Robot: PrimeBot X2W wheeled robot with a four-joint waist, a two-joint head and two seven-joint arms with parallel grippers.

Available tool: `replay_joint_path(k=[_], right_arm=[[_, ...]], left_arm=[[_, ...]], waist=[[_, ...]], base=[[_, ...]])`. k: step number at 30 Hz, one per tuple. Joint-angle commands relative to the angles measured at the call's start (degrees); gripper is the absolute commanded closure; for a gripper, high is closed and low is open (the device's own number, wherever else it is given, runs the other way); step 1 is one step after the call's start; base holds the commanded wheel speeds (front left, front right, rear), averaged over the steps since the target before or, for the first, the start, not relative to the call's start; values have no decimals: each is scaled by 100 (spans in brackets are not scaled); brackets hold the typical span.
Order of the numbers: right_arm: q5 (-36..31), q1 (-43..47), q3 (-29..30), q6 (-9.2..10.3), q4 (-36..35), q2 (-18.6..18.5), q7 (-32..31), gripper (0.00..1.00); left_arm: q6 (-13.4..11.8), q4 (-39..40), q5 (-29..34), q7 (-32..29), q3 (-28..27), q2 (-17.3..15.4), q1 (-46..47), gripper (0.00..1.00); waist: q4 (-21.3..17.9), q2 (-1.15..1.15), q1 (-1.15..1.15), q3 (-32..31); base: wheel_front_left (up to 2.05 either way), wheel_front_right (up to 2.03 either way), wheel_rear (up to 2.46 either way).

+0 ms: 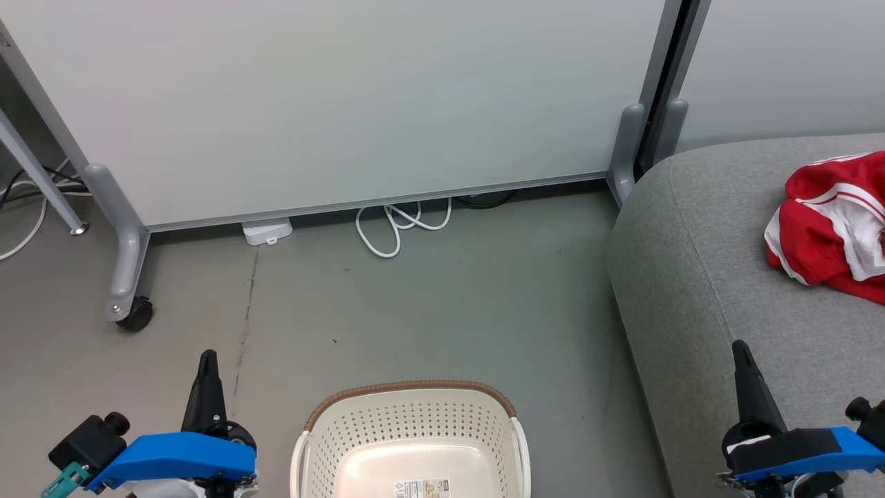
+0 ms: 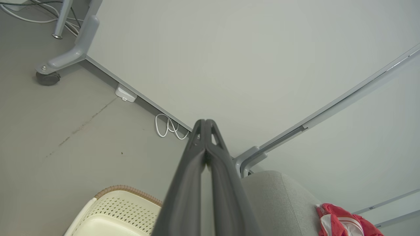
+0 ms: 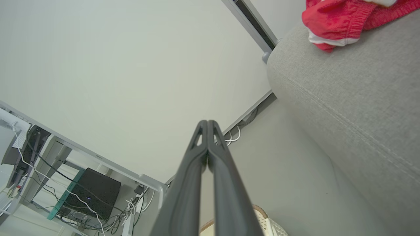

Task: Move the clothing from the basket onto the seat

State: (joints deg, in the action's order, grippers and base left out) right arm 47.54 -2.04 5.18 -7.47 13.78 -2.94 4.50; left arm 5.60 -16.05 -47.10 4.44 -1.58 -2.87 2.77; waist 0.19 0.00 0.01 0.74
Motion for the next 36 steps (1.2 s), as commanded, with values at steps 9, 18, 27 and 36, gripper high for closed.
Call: replay_joint_path(k=[9,18,27,36], right_arm=[[787,-214,37,-2,-49,-4,-198,100],[1385,-257,54,-3,-38,-2,-346,100],[1935,-291,71,-3,-27,-1,-485,100],[2446,-325,85,-3,-17,1,-610,100]], left_arm=[[52,108,-781,-189,-116,-4,202,100],[71,127,-1389,-339,-184,-4,239,100],[99,142,-1944,-479,-246,-3,271,100],[121,154,-2462,-599,-292,-3,282,100]], waist=[[-2,0,-1,-7],[-4,0,-1,-13],[-7,0,-1,-19],[-9,0,-1,-25]], base=[[0,0,0],[0,0,0],[0,0,0],[0,0,0]])
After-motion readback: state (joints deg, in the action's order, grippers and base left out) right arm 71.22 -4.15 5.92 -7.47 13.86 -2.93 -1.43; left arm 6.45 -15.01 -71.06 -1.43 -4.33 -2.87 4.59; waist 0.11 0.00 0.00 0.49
